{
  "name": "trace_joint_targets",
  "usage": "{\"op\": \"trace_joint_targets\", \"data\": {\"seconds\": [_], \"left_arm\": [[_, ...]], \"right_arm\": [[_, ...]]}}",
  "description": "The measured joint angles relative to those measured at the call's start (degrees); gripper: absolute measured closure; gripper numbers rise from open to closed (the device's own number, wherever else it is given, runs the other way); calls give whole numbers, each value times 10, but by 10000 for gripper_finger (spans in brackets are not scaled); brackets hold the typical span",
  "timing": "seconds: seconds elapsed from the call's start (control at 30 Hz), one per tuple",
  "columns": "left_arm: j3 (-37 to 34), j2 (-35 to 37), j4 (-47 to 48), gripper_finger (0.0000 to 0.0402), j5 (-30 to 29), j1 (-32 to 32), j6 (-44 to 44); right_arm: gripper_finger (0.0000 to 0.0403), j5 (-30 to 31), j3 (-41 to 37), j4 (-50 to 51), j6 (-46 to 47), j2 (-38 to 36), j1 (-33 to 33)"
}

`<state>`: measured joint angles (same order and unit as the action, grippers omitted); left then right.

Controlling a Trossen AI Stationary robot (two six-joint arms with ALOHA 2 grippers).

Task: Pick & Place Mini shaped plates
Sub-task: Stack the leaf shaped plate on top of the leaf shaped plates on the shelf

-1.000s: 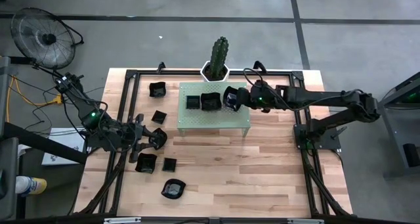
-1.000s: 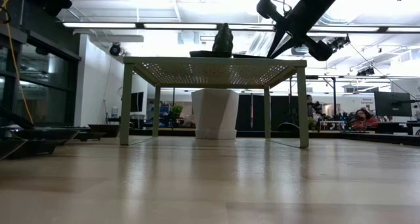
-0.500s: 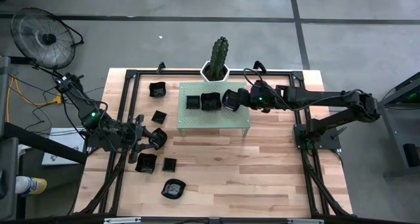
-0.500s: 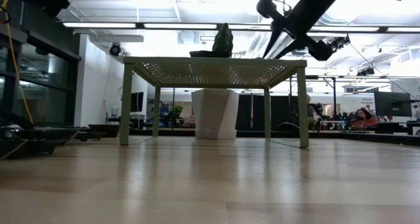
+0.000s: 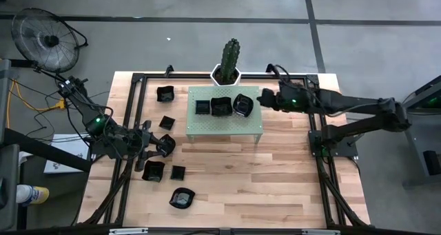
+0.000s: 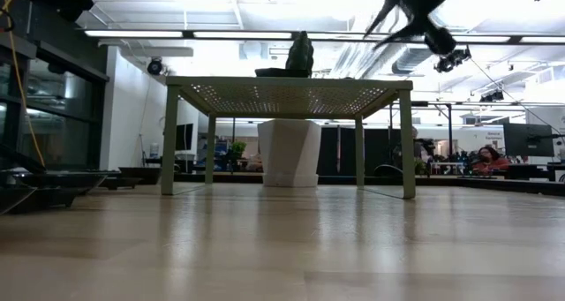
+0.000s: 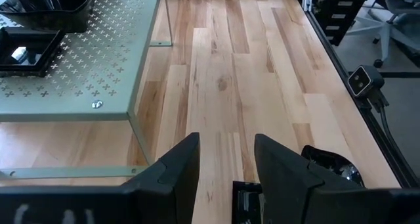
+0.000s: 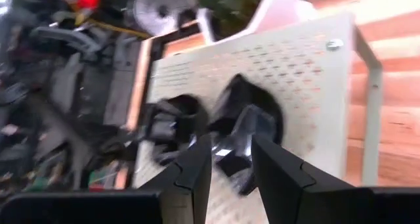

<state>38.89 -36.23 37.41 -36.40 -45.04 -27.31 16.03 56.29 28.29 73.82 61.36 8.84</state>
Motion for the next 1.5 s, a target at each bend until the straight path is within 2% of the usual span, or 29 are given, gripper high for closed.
{"op": "trace_joint_targets", "data": {"seconds": [0.2, 0.37, 0.53, 0.8, 0.97, 1.17, 1.5], "left_arm": [[0, 0, 1, 259, 0, 0, 0], [0, 0, 0, 259, 0, 0, -1], [0, 0, 1, 259, 4, 0, -2], [0, -19, 6, 259, 52, 0, -34], [0, -82, 0, 259, 119, 0, -108], [0, -198, -32, 259, 190, 0, -217], [0, -355, -140, 259, 257, 0, -422]], "right_arm": [[299, 14, 0, -3, -29, -37, -81], [299, 85, 0, -3, -19, -38, -167], [299, 156, 0, -8, 18, -18, -246], [299, 181, 0, -26, 38, 39, -349], [299, 180, 0, -29, 47, 73, -395], [299, 181, 0, -29, 52, 92, -431], [299, 201, 0, -31, 25, 93, -476]]}}
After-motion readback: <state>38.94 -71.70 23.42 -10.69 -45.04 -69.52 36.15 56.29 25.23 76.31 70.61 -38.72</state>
